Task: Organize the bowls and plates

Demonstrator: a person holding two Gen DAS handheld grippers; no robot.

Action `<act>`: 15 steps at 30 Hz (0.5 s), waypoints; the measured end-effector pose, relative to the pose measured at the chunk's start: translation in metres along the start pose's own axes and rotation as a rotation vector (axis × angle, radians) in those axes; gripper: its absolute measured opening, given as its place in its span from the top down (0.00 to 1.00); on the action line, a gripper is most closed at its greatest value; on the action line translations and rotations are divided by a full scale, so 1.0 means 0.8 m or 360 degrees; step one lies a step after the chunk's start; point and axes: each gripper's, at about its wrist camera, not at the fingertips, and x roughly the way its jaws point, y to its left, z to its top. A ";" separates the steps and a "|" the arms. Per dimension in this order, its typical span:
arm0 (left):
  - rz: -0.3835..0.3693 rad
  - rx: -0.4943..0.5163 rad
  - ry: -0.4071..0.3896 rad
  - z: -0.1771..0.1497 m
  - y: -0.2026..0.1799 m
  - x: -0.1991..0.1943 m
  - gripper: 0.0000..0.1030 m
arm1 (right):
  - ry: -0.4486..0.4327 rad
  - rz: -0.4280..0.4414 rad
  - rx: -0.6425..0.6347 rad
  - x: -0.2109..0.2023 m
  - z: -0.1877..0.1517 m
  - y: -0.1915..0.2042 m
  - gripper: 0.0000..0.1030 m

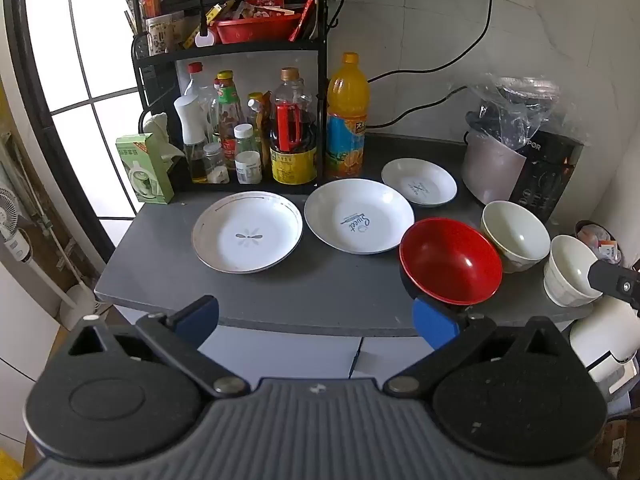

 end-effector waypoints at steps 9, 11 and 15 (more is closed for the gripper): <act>0.0006 -0.0030 -0.0005 -0.005 -0.002 0.002 0.01 | 0.0006 -0.0024 -0.0061 0.002 0.002 0.010 0.00; 0.0002 -0.0034 -0.0007 -0.008 0.000 0.002 0.01 | 0.0019 -0.0033 -0.0071 0.002 0.006 0.011 0.00; -0.0010 -0.0056 0.0009 -0.002 0.010 0.003 0.01 | 0.0028 -0.0043 -0.0067 0.005 0.003 0.012 0.00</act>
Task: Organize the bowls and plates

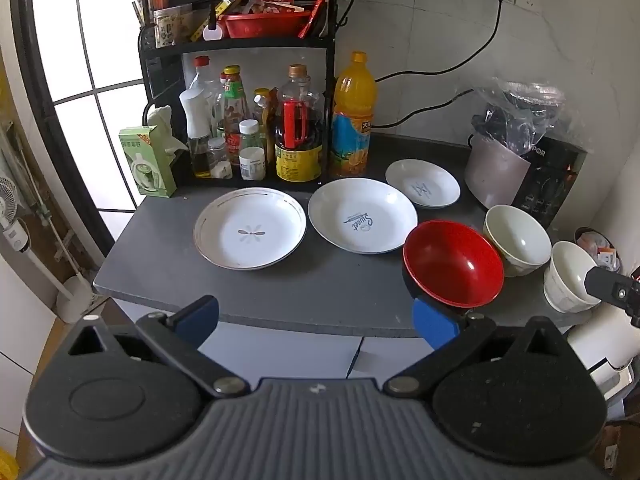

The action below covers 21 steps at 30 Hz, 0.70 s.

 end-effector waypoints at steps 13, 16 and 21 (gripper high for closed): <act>-0.0024 0.0018 -0.0025 0.002 -0.008 -0.002 0.01 | -0.0025 -0.0028 0.0000 -0.005 -0.001 -0.003 0.00; -0.0034 0.0023 -0.0024 0.004 -0.011 -0.002 0.01 | -0.0021 -0.0041 0.0001 -0.006 -0.001 -0.007 0.00; -0.0049 0.0033 -0.0019 0.005 -0.019 0.000 0.01 | -0.0023 -0.0057 -0.0004 -0.009 -0.003 -0.010 0.00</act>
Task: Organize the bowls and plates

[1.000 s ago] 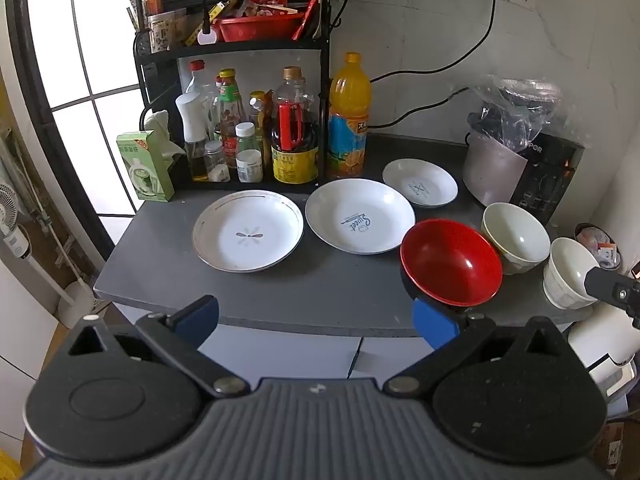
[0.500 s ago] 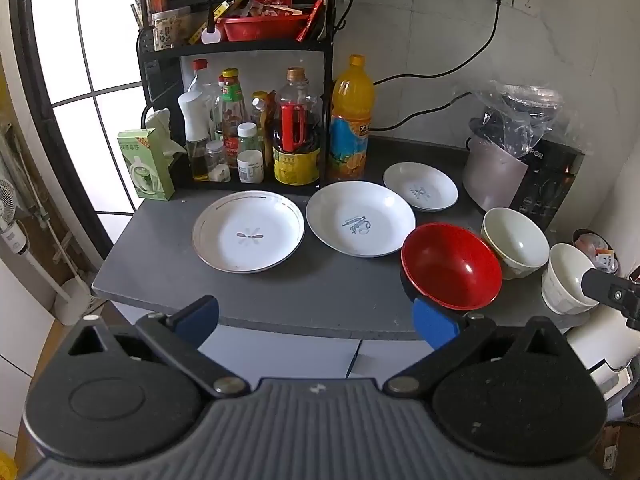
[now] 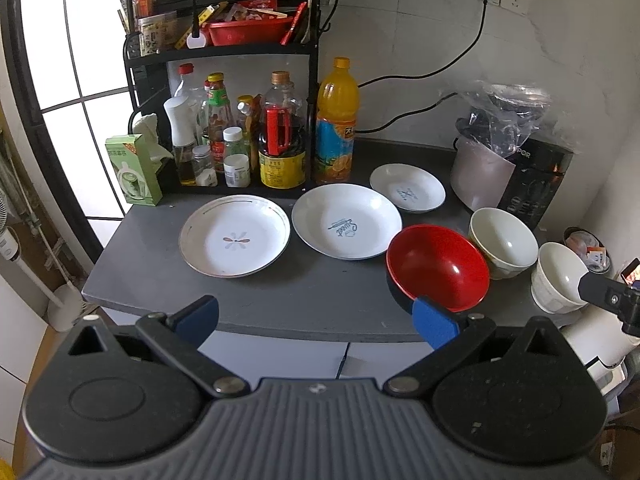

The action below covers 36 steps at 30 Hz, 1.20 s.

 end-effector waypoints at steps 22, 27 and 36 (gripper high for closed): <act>-0.0005 0.0030 0.0009 0.000 -0.009 -0.001 0.01 | 0.0016 0.0020 0.0000 0.003 0.000 0.000 0.00; -0.0007 0.0018 0.0004 0.001 -0.008 0.000 0.01 | 0.0005 0.0007 0.0004 0.003 0.003 -0.001 0.00; -0.0010 0.0034 -0.0008 0.005 -0.007 0.002 0.01 | -0.0011 0.0002 0.0009 0.005 0.004 -0.002 0.00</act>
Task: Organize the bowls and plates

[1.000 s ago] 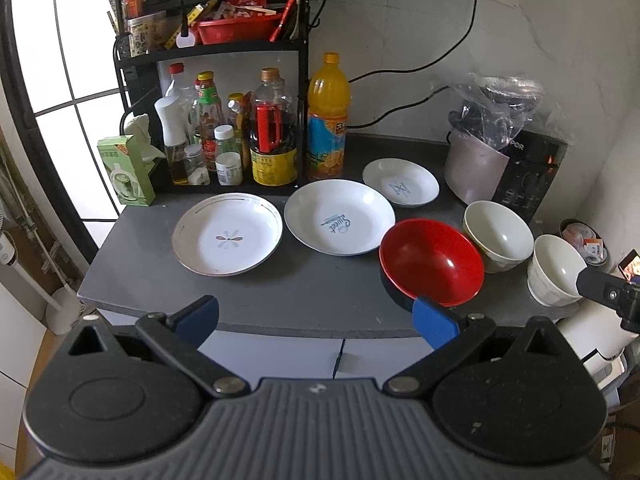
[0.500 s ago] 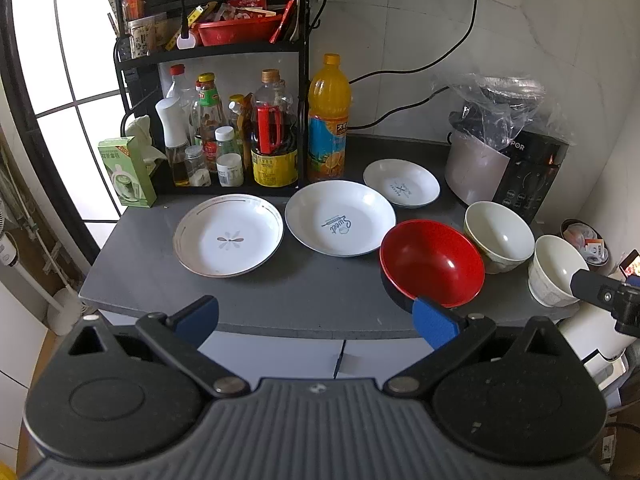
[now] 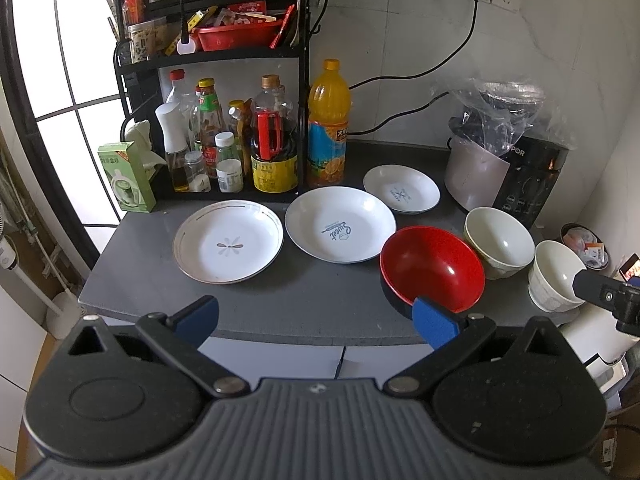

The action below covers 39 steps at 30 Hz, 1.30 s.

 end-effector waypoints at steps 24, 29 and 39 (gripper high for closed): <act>0.0016 -0.0086 -0.0004 0.007 0.008 0.009 0.01 | -0.0005 -0.0025 0.0004 0.011 0.009 -0.004 0.00; 0.0034 -0.0111 0.0007 0.018 0.006 0.013 0.01 | -0.0010 -0.0031 0.0003 0.015 0.014 -0.012 0.00; 0.0060 -0.0071 0.0007 0.044 -0.015 0.016 0.01 | -0.0001 0.0054 -0.0073 0.023 0.026 -0.009 0.00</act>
